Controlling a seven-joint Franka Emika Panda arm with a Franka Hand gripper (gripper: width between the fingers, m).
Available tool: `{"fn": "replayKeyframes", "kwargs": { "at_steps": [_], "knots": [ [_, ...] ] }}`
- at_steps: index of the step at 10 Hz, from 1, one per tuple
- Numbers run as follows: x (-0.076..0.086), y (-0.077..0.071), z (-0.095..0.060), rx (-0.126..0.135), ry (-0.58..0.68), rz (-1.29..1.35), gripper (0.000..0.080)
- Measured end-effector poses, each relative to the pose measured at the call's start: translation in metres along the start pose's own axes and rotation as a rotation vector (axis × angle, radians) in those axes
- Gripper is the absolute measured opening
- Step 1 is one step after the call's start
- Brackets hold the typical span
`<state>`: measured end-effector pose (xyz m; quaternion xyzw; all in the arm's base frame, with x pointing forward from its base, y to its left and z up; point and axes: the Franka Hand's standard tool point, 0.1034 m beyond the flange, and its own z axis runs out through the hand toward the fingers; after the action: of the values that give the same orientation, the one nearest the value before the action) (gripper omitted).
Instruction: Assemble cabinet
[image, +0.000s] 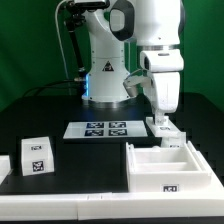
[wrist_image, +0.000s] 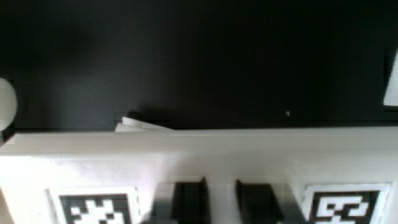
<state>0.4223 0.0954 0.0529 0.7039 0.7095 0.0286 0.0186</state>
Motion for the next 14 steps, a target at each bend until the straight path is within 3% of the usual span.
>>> {"fn": "replayKeyframes", "kwargs": {
  "at_steps": [1, 3, 6, 10, 14],
  "knots": [
    [0.006, 0.001, 0.004, -0.007, 0.011, 0.096, 0.007],
    [0.016, -0.001, 0.006, 0.014, -0.006, 0.162, 0.007],
    [0.016, -0.001, 0.01, 0.016, -0.002, 0.155, 0.007],
    [0.002, 0.022, 0.005, 0.003, -0.009, 0.1, 0.007],
    [0.002, 0.023, 0.005, 0.002, -0.009, 0.1, 0.007]
  ]
}}
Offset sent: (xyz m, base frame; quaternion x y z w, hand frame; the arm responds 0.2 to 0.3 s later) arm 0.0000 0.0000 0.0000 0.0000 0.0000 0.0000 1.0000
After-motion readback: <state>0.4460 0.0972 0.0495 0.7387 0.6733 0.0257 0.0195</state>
